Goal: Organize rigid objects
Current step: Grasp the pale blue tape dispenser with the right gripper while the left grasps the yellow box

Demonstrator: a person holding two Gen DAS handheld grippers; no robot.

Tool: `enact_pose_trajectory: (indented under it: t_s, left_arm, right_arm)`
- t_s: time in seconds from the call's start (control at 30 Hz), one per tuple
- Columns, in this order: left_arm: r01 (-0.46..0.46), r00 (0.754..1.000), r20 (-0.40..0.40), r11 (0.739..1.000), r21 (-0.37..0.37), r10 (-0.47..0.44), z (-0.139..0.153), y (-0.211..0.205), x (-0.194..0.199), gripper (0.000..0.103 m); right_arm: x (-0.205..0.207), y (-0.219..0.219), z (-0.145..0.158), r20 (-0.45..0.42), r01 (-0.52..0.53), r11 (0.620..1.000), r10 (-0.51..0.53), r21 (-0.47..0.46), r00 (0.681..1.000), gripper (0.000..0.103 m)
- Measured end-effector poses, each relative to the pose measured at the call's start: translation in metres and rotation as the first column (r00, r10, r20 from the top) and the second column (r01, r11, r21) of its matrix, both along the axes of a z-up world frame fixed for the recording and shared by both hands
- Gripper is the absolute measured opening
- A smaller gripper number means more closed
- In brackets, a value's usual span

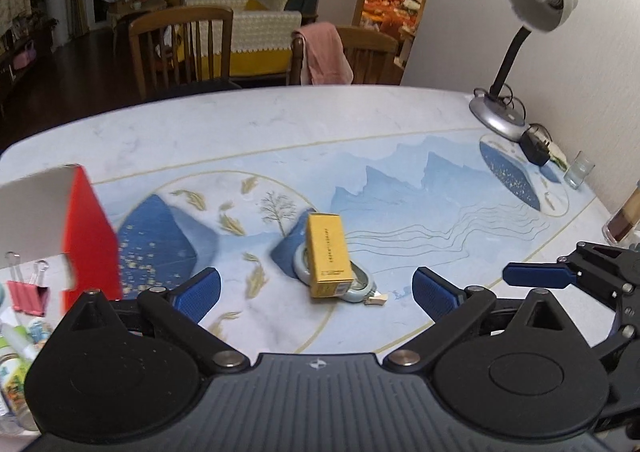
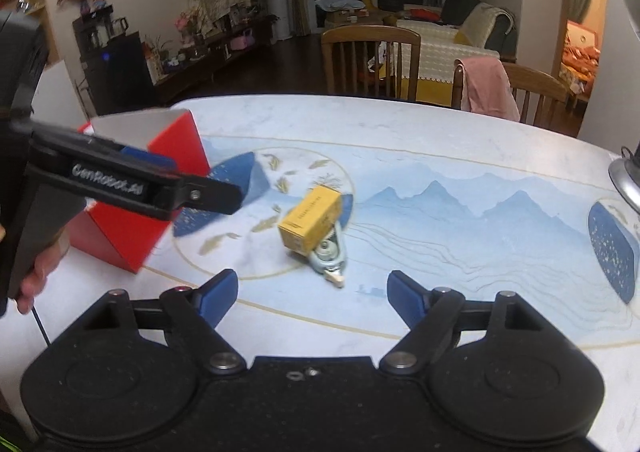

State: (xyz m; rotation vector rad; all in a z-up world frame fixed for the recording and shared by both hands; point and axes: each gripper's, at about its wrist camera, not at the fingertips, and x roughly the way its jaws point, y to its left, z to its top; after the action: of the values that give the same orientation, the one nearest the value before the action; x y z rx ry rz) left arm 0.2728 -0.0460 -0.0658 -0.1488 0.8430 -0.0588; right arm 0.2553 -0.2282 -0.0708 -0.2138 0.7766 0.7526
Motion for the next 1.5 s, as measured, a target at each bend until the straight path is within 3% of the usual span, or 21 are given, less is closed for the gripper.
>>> enact_pose_trajectory:
  t_s: [0.1, 0.57, 1.1, 1.2, 1.27, 1.4, 1.47, 1.5]
  left_arm:
    - [0.006, 1.0, -0.03, 1.0, -0.013, -0.006, -0.008, -0.006, 0.016, 0.103]
    - [-0.006, 0.995, -0.097, 0.994, 0.109, 0.017, -0.051, -0.024, 0.064, 0.103]
    - [-0.022, 0.992, -0.122, 0.994, 0.107, 0.035, -0.075, -0.019, 0.087, 0.101]
    - [-0.004, 0.993, -0.117, 0.995, 0.105, 0.017, -0.076, -0.021, 0.089, 0.086]
    - [0.002, 0.993, -0.115, 0.995, 0.099, 0.009, -0.076, -0.021, 0.089, 0.07]
    - [0.001, 0.995, -0.104, 0.997, 0.073, 0.006, -0.076, -0.017, 0.088, 0.064]
    - [0.009, 0.995, -0.098, 0.998, 0.063, -0.003, -0.076, -0.016, 0.088, 0.048]
    - [0.013, 0.995, -0.097, 0.998, 0.057, -0.007, -0.075, -0.015, 0.089, 0.046]
  right_arm:
    - [0.007, 0.001, -0.01, 0.025, -0.031, 0.999, 0.032, -0.023, 0.999, 0.081]
    - [0.039, 0.023, -0.058, 0.059, -0.147, 0.986, 0.152, -0.082, 0.987, 0.078]
    - [0.064, 0.052, -0.089, 0.047, -0.184, 0.979, 0.188, -0.086, 0.981, 0.065]
    - [0.064, 0.055, -0.091, 0.051, -0.194, 0.978, 0.198, -0.083, 0.979, 0.063]
    - [0.065, 0.058, -0.093, 0.049, -0.196, 0.977, 0.201, -0.084, 0.978, 0.062]
    - [0.067, 0.062, -0.096, 0.05, -0.199, 0.977, 0.203, -0.073, 0.978, 0.061]
    - [0.069, 0.063, -0.097, 0.05, -0.201, 0.977, 0.205, -0.065, 0.978, 0.061]
    - [0.069, 0.064, -0.097, 0.054, -0.204, 0.977, 0.208, -0.065, 0.977, 0.061]
